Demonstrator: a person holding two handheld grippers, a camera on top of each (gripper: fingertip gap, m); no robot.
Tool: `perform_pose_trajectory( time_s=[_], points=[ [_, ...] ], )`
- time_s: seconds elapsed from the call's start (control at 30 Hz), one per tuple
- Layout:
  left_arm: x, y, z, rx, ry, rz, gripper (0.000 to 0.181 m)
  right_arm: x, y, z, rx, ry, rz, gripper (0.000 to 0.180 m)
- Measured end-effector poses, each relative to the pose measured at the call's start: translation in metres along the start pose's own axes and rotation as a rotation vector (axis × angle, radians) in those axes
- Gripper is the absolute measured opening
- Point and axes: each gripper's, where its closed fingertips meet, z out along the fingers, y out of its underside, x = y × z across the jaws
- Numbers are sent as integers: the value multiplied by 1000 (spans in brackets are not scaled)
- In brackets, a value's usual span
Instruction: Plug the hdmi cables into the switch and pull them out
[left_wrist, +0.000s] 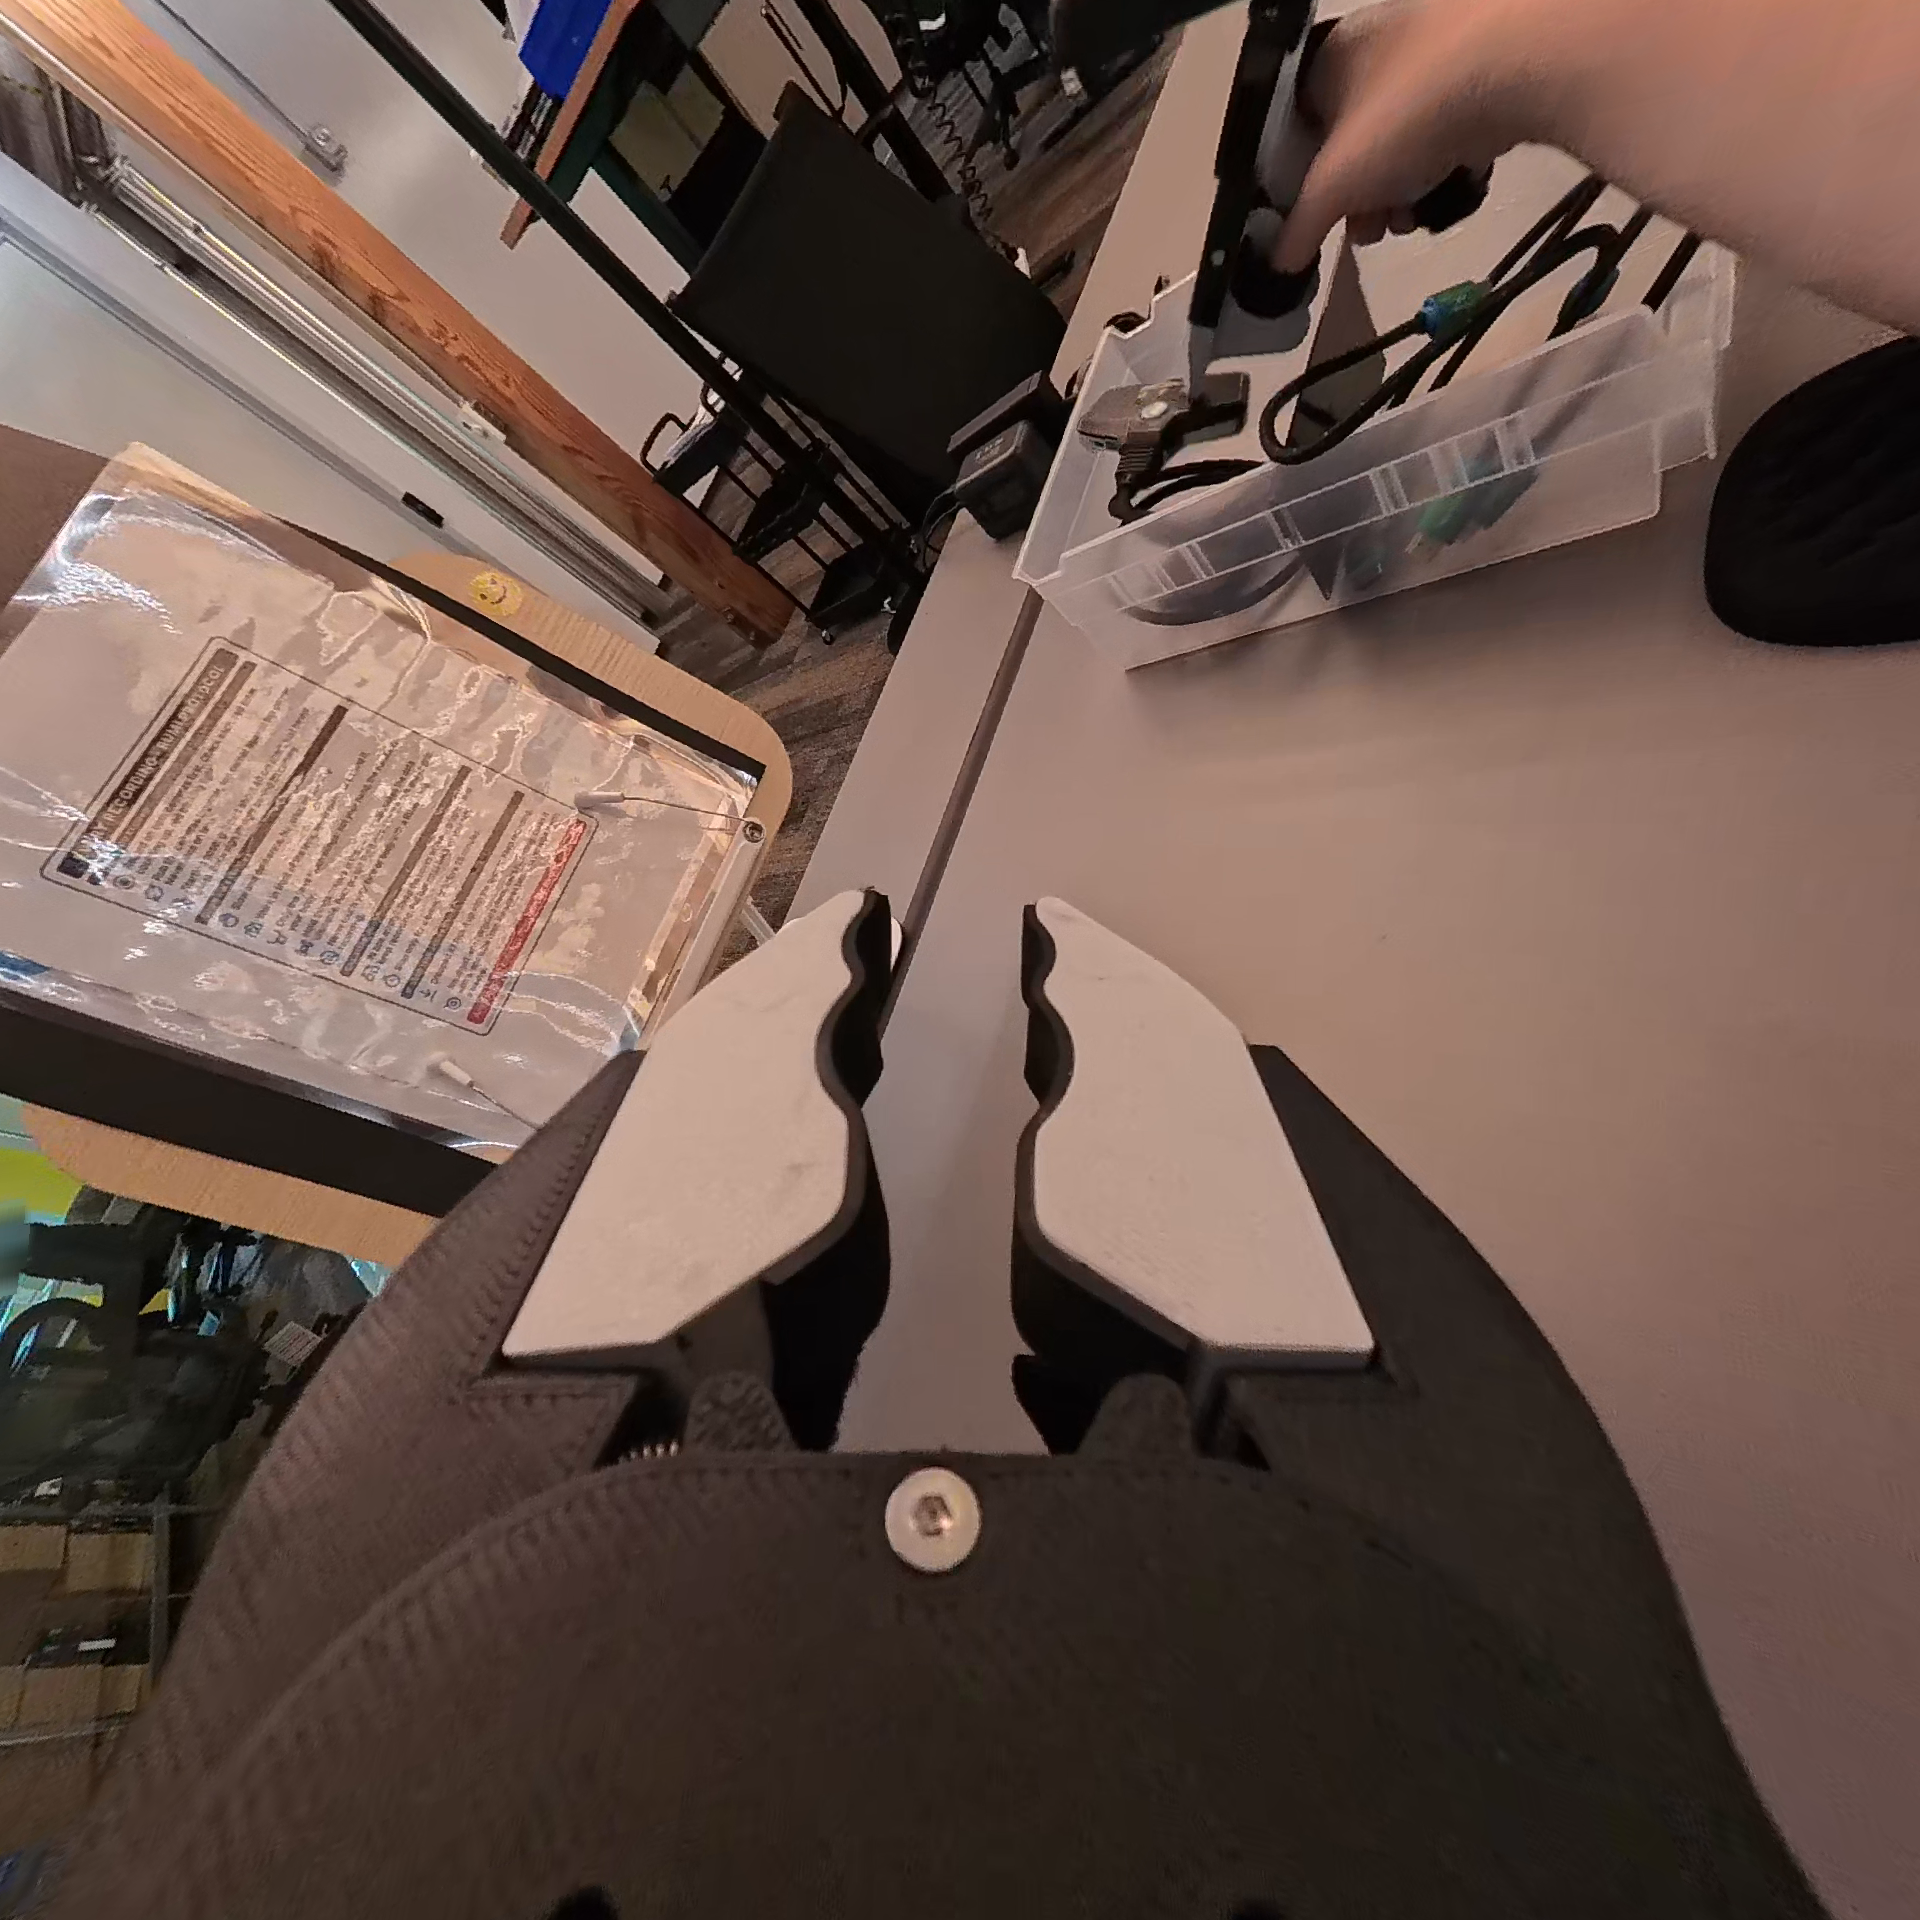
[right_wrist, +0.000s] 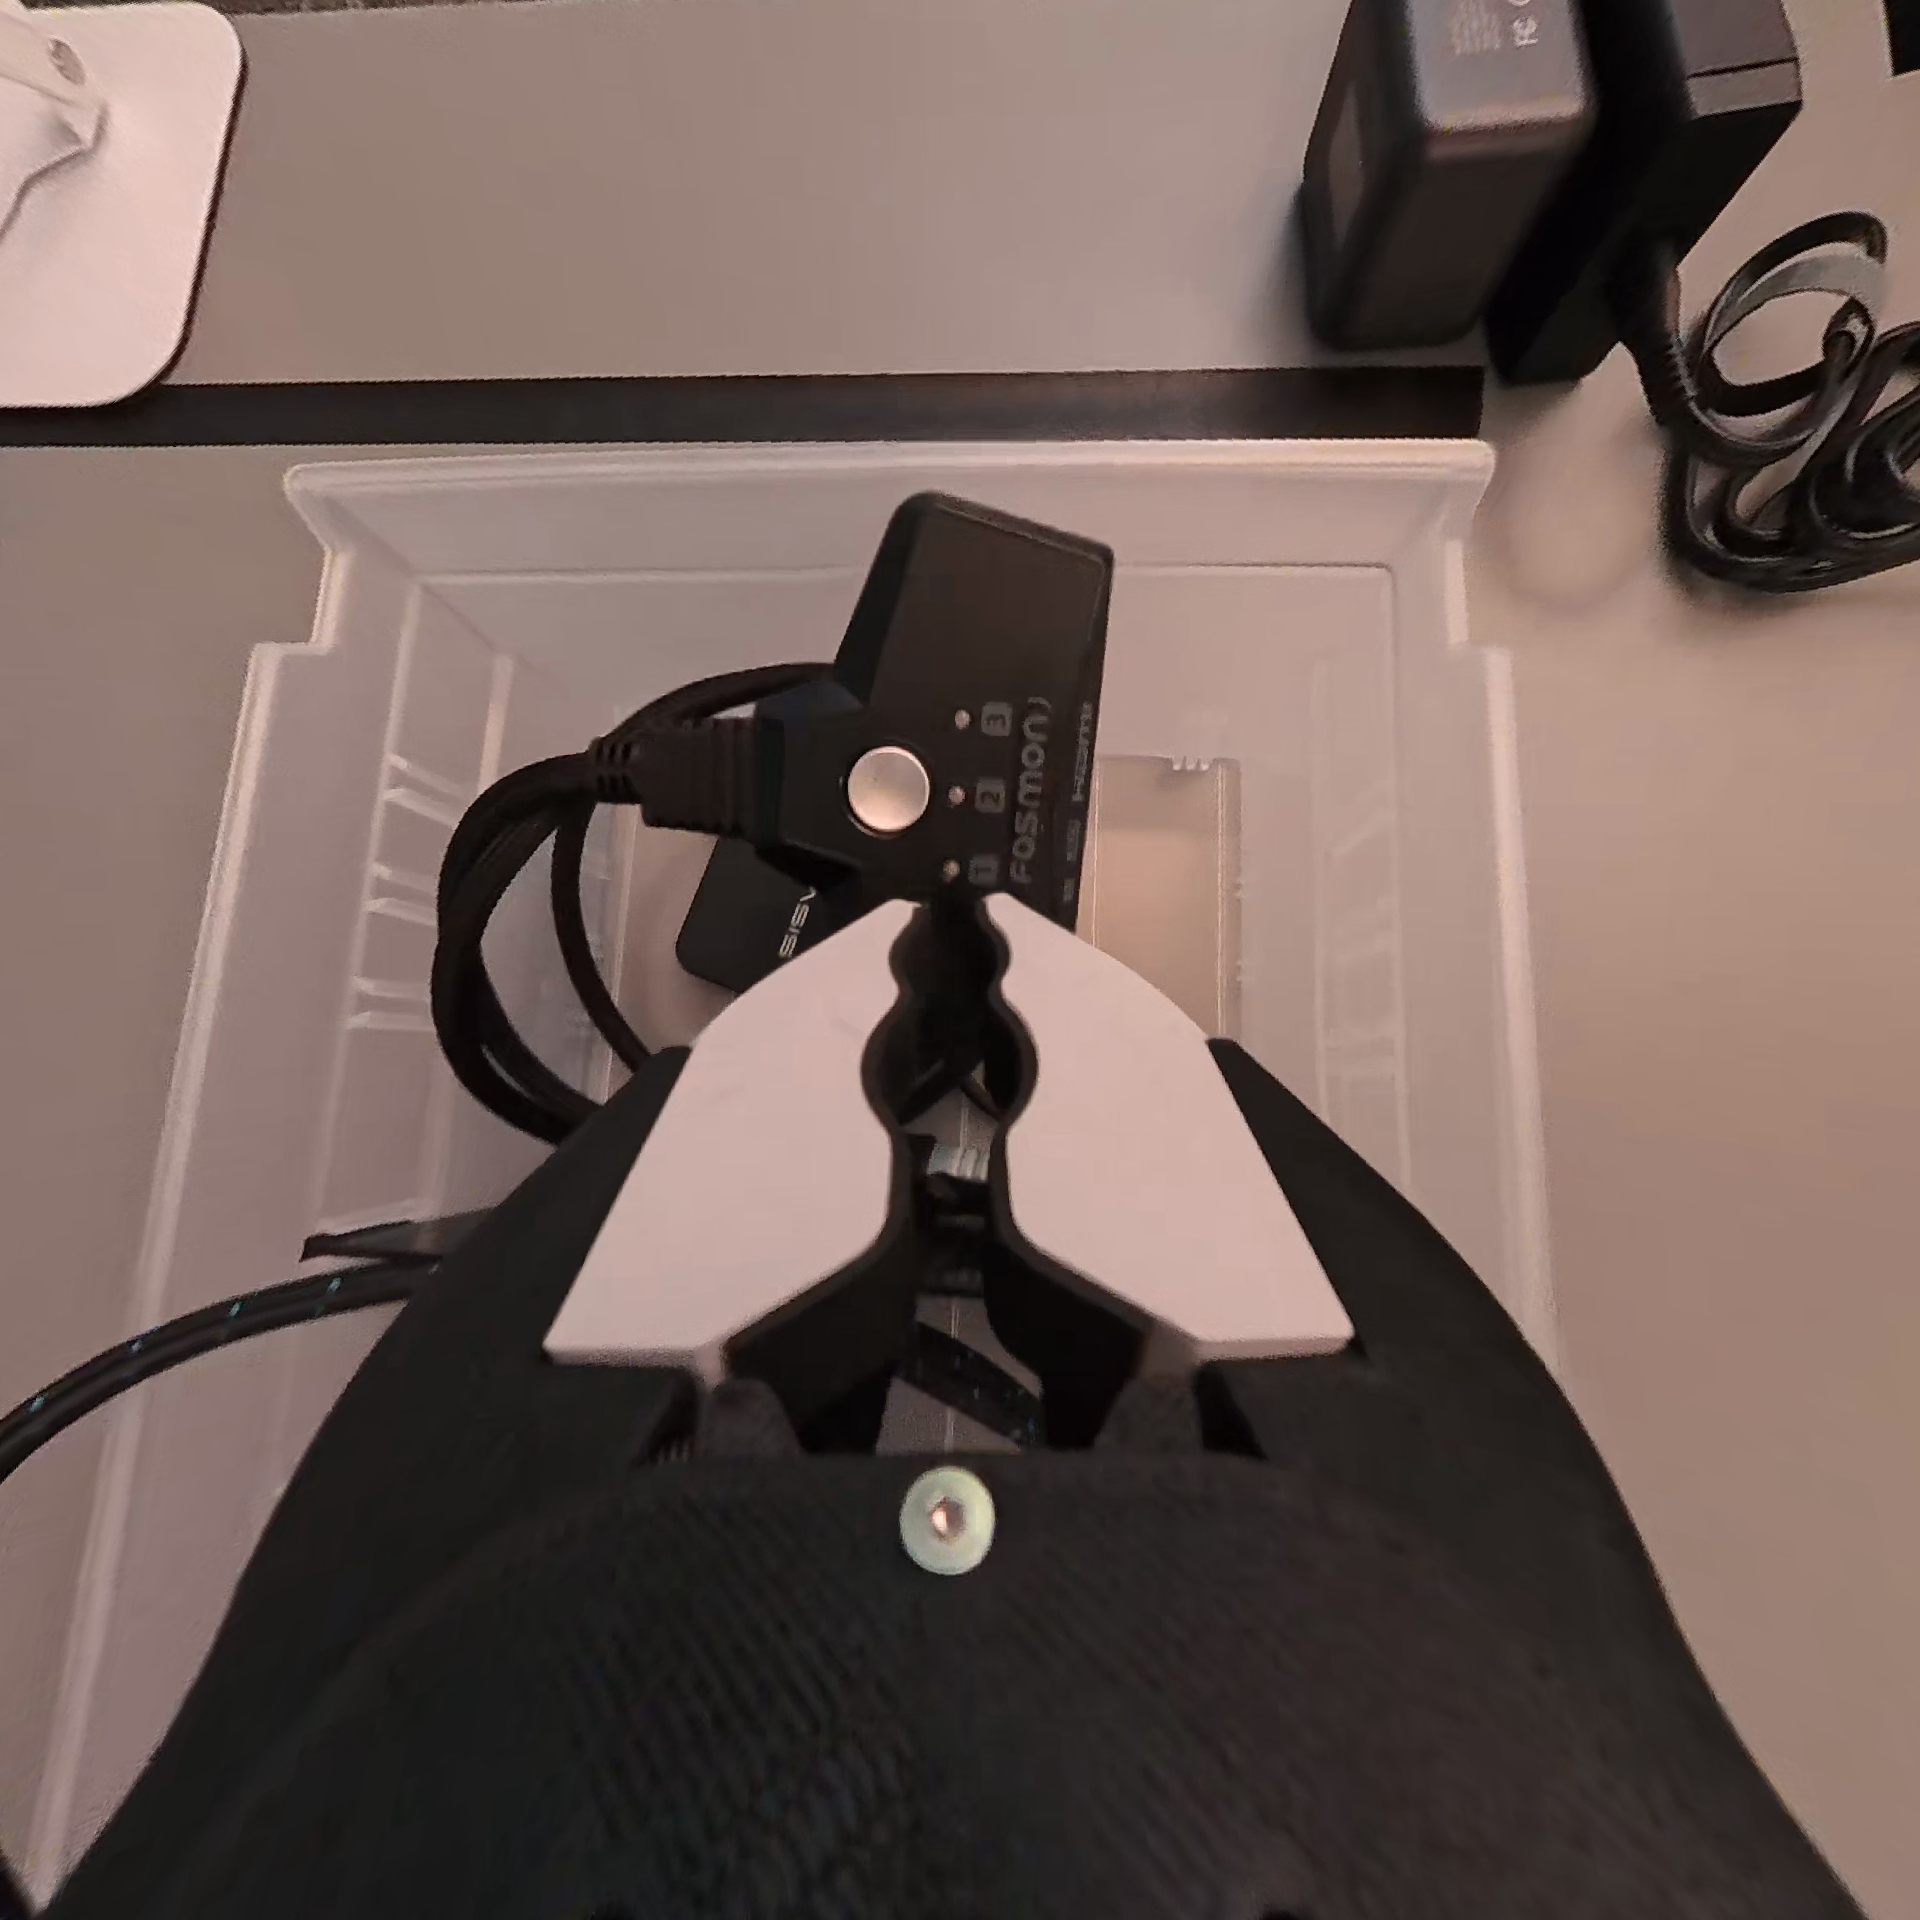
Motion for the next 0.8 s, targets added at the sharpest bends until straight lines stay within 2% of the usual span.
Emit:
perform_pose_trajectory(
  time_s=[0.23, 0.37, 0.4, 0.47, 0.6, 0.63, 0.67, 0.7, 0.8],
  points=[
    [-9, 3, -5, -26, -45, 9, 24, 0, -3, -34, 46, -45, -20, 19],
    [-51, 29, -29, -123, -202, -90, 29, 37, 12, -68, 44, 91, -29, 33],
    [-65, 44, -39, -180, -254, -145, 32, 48, 23, -74, 14, 116, -11, 41],
    [-91, 87, -64, -341, -345, -269, 45, 67, 49, -81, -53, 142, 39, 46],
    [-121, 194, -129, -730, -540, -499, 71, 83, 90, -69, -183, 124, 133, 44],
    [-119, 218, -143, -818, -547, -558, 77, 80, 99, -65, -236, 97, 153, 38],
    [-113, 238, -153, -886, -535, -620, 83, 76, 107, -64, -296, 66, 170, 22],
    [-107, 256, -160, -936, -516, -677, 84, 72, 109, -62, -313, 43, 198, 14],
    [-97, 294, -179, -1028, -502, -792, 84, 71, 110, -60, -326, 45, 232, 13]
  ],
)
